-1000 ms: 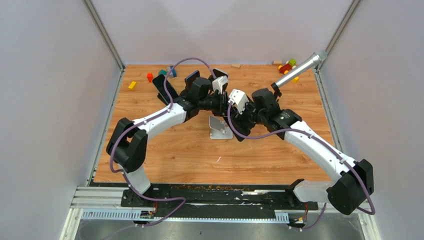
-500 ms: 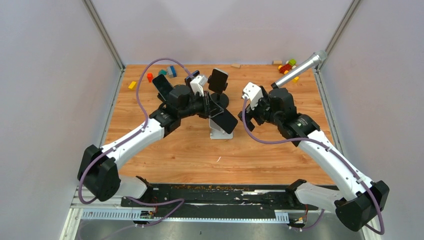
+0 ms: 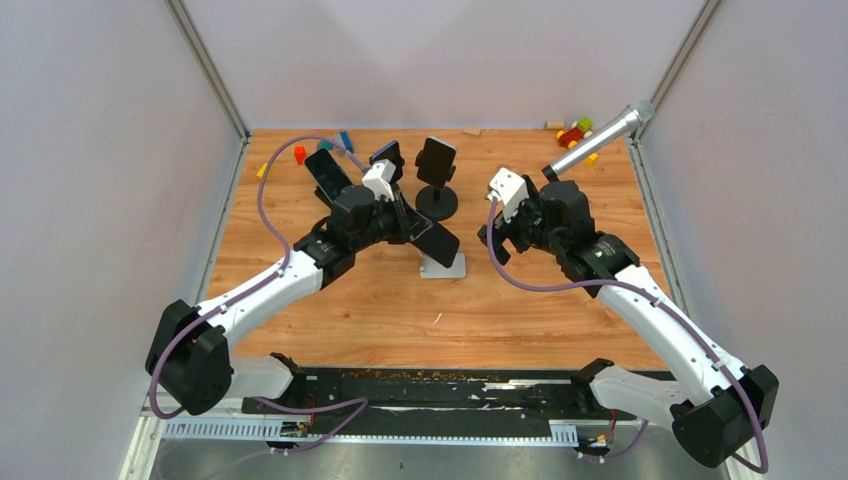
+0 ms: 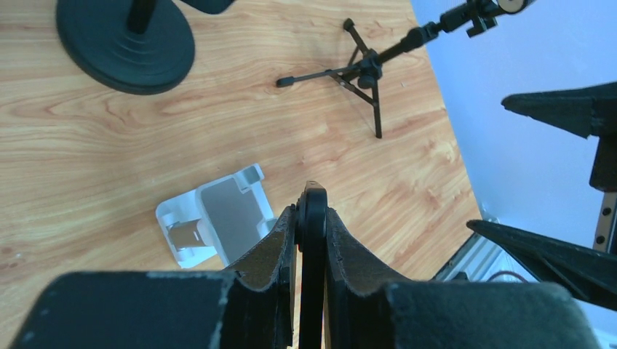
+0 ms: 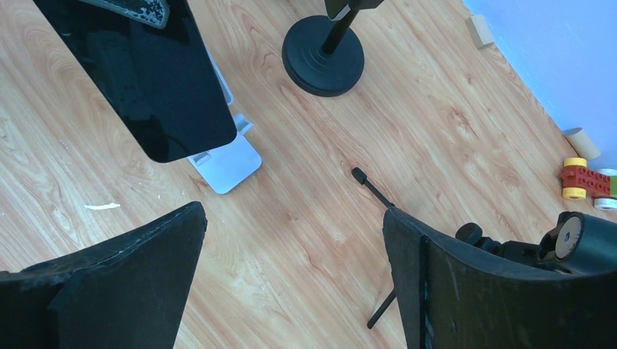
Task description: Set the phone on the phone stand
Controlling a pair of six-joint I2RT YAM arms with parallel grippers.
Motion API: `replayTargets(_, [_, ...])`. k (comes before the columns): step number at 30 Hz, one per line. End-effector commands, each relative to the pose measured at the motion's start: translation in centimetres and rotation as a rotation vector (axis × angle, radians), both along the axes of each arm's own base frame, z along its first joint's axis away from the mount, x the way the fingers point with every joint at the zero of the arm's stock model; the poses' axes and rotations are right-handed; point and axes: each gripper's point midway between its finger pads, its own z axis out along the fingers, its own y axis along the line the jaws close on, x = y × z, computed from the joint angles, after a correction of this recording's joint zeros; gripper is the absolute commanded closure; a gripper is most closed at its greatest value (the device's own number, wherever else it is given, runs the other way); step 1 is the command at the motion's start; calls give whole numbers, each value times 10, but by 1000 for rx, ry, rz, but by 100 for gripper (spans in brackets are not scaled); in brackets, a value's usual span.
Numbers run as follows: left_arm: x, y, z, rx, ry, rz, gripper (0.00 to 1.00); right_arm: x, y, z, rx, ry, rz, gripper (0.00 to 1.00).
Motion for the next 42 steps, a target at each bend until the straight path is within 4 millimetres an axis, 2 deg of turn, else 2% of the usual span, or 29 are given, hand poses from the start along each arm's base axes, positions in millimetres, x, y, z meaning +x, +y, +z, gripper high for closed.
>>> replayTargets(1, [14,7,37,-80,-81,96,100,4,3,6,42,-25,-1,6])
replayTargets(10, [25,13,20,-51,-36,171,100,4,5,-1,39,-10,9,6])
replayTargets(31, [36,11,-15,-3,100,296,100,4,7,-11,30,13,25,6])
replayTargets(33, [34,14,-24,25,132,316,100,4,7,-11,30,14,25,6])
replayTargets(42, [36,16,-33,89,107,349,100,2,5,-15,25,16,26,6])
